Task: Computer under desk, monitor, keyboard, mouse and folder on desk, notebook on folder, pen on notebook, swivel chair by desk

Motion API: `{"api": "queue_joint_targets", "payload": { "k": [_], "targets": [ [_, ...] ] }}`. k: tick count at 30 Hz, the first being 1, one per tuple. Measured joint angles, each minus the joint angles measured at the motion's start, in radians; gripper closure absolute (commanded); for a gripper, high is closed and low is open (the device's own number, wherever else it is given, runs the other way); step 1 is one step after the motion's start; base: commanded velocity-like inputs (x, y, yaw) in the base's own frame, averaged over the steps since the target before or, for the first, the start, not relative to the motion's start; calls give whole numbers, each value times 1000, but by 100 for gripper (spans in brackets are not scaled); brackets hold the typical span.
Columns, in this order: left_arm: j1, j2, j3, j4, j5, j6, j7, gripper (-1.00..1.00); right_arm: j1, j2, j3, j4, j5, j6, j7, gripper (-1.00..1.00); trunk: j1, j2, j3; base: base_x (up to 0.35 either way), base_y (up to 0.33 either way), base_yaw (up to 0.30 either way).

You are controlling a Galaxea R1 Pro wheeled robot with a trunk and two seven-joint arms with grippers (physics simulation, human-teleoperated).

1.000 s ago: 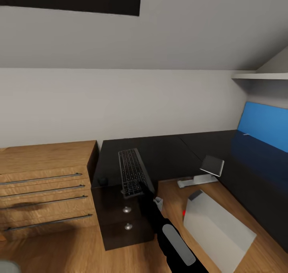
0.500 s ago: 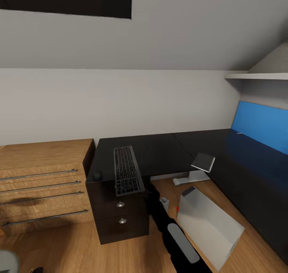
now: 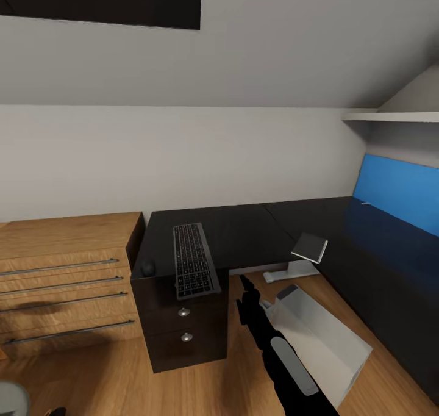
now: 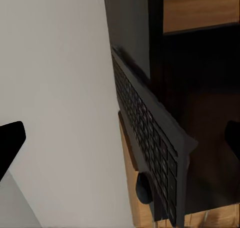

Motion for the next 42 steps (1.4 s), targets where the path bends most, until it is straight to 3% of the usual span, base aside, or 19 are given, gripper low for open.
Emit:
{"api": "queue_joint_targets", "payload": {
  "k": [10, 11, 16, 22, 23, 24, 26, 27, 29, 30, 31, 32, 33, 39, 42],
  "targets": [
    [0, 0, 1, 4, 3, 3, 3, -100, -12, -66, -12, 2, 4, -45, -177, -100, -38, 70, 31, 0, 0, 0],
    [0, -1, 1, 16, 4, 3, 4, -100, -22, -101, -15, 2, 16, -69, -211, -100, -42, 77, 35, 0, 0, 0],
    [-1, -4, 0, 53, 3, 5, 3, -100, -39, -155, -17, -1, 48, -94, -231, -100, -61, 112, 50, 0, 0, 0],
    [-1, -4, 3, 63, 4, 7, 3, -100, -44, -169, -17, -4, 126, -132, -236, -100, -84, 154, 69, 0, 0, 0],
    [-1, -4, 4, 65, 4, 7, 3, -100, -45, -169, -17, -5, 174, -157, -237, -100, -88, 161, 72, 0, 0, 0],
    [-1, -4, 4, 70, 4, 7, 3, -100, -46, -168, -14, -8, 261, -190, -243, -100, -92, 168, 75, 0, 0, 0],
    [-1, -4, 5, 75, 4, 7, 3, -100, -47, -167, -11, -11, 330, -202, -259, -100, -100, 182, 82, 0, 0, 0],
    [-1, -4, 5, 81, 4, 7, 3, -100, -52, -164, -6, -12, 406, -207, -290, -100, -104, 189, 85, 0, 0, 0],
    [-1, -4, 5, 87, 5, 6, 3, -100, -64, -156, 4, -11, 494, -204, -330, -100, -111, 203, 91, 0, 0, 0],
    [-1, -4, 6, 92, 5, 6, 3, -100, -80, -146, 17, -10, 586, -189, -373, -100, -115, 210, 94, 0, 0, 0],
    [-1, -4, 6, 95, 5, 6, 3, -100, -89, -142, 25, -10, 635, -179, -395, -100, -119, 217, 97, 0, 0, 0],
    [-1, -4, 6, 98, 5, 6, 3, -100, -102, -136, 35, -9, 727, -152, -433, -100, -123, 224, 100, 0, 0, 0],
    [-1, -5, 6, 99, 6, 6, 3, -100, -108, -134, 38, -9, 773, -135, -450, -100, -127, 231, 104, 0, 0, 0],
    [-1, -7, 6, 104, 5, 7, 3, -100, -137, -127, 49, -1, 1002, -11, -526, -100, -150, 273, 122, 0, 0, 0],
    [-1, -9, 5, 105, 5, 7, 1, -100, -152, -126, 50, 18, 1048, 22, -539, -100, -161, 294, 132, 0, 0, 0]
  ]
}}
